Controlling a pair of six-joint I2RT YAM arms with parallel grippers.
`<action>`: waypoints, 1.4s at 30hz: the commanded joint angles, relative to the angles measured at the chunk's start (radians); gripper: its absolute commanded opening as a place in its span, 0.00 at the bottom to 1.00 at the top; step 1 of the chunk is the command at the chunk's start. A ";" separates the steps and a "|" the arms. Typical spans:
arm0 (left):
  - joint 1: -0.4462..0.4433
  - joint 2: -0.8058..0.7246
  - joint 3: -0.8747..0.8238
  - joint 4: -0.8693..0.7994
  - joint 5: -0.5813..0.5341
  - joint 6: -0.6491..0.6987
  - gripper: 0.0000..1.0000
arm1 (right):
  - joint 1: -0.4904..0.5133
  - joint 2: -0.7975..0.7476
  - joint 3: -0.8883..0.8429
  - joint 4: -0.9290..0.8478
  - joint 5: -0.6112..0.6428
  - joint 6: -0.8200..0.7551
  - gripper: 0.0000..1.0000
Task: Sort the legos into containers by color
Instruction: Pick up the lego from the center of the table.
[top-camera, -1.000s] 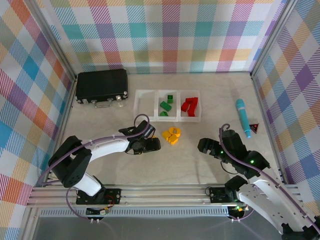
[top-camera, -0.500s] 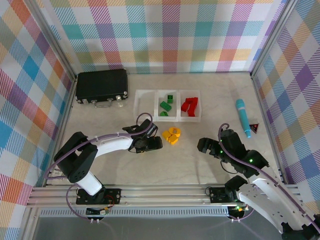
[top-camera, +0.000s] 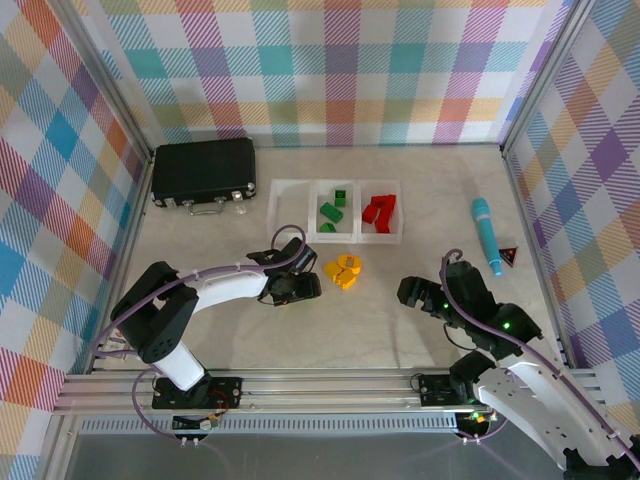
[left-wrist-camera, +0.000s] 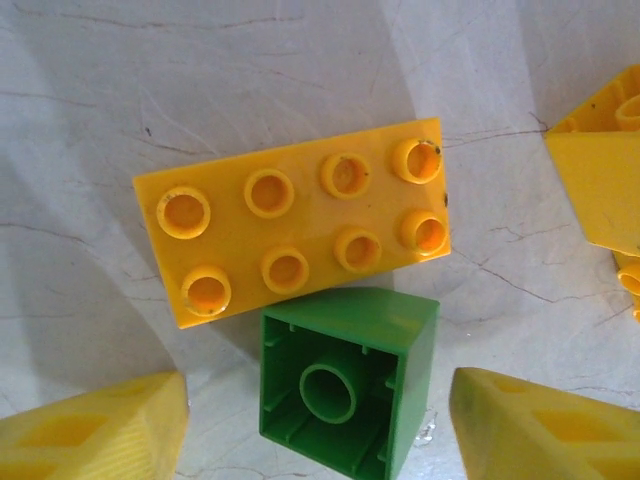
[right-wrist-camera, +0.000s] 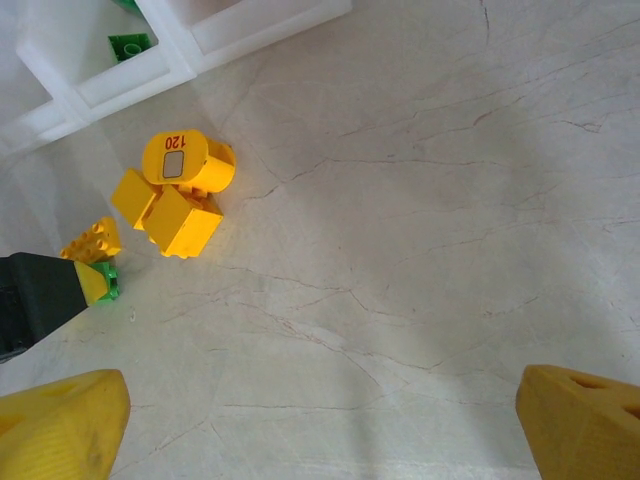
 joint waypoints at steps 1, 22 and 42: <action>-0.008 0.038 0.014 0.057 0.013 -0.018 0.66 | -0.003 -0.014 -0.009 -0.020 0.018 0.005 0.99; -0.008 0.082 0.063 0.082 0.023 -0.033 0.39 | -0.003 -0.043 -0.014 -0.043 0.028 0.015 0.99; -0.051 -0.097 0.261 -0.093 -0.163 0.121 0.37 | -0.003 -0.041 -0.026 -0.026 0.041 0.012 0.99</action>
